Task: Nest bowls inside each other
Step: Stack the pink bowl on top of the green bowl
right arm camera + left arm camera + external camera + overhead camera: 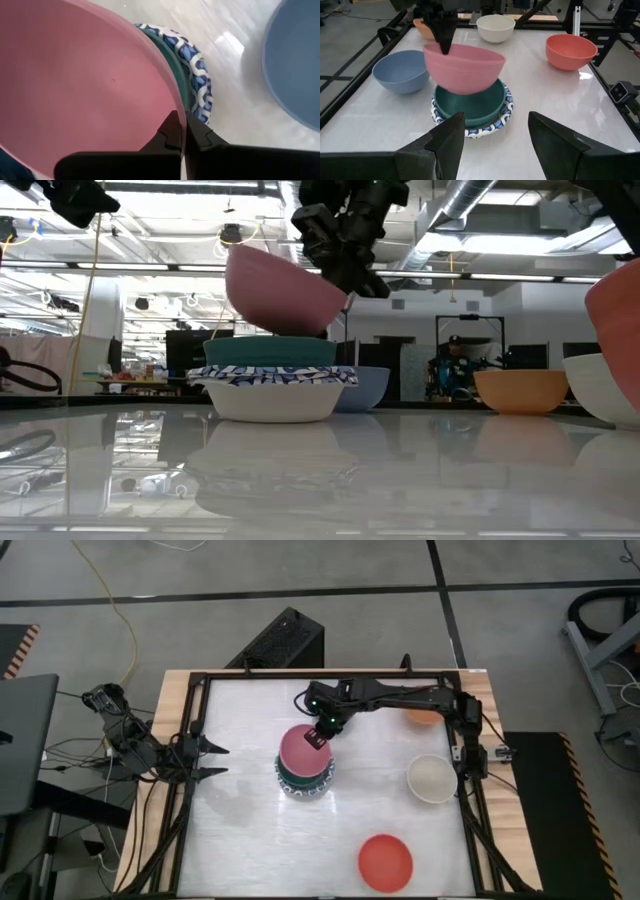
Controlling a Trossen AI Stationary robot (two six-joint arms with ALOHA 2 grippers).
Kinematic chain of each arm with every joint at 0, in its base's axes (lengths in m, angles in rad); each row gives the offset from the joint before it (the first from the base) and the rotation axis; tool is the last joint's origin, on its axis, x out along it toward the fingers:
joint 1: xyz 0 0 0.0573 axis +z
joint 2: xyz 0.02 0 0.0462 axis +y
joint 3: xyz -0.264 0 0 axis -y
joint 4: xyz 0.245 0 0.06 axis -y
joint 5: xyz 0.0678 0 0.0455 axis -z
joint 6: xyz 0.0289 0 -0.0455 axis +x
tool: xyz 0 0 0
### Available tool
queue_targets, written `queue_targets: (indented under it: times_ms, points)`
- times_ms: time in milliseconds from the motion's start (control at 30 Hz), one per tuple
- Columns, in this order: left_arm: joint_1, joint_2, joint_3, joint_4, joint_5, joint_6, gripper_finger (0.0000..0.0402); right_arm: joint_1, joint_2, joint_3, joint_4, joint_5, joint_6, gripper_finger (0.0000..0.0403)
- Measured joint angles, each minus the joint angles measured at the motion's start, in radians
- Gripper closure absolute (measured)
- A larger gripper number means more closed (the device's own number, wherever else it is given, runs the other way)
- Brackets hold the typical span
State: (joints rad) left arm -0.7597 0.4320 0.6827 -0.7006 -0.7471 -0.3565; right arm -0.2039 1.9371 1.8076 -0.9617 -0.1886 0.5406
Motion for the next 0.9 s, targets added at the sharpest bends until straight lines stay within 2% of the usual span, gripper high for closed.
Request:
queue_targets:
  times_ms: [567, 900]
  points:
    - [0.000, 0.000, 0.000, 0.000, -0.001, -0.007, 0.0194, -0.009, 0.081, -0.002, -0.012, -0.041, -0.030, 0.0395]
    - [0.000, 0.000, 0.000, 0.000, -0.001, -0.004, 0.0194, -0.007, 0.079, -0.001, -0.031, -0.045, -0.048, 0.0372]
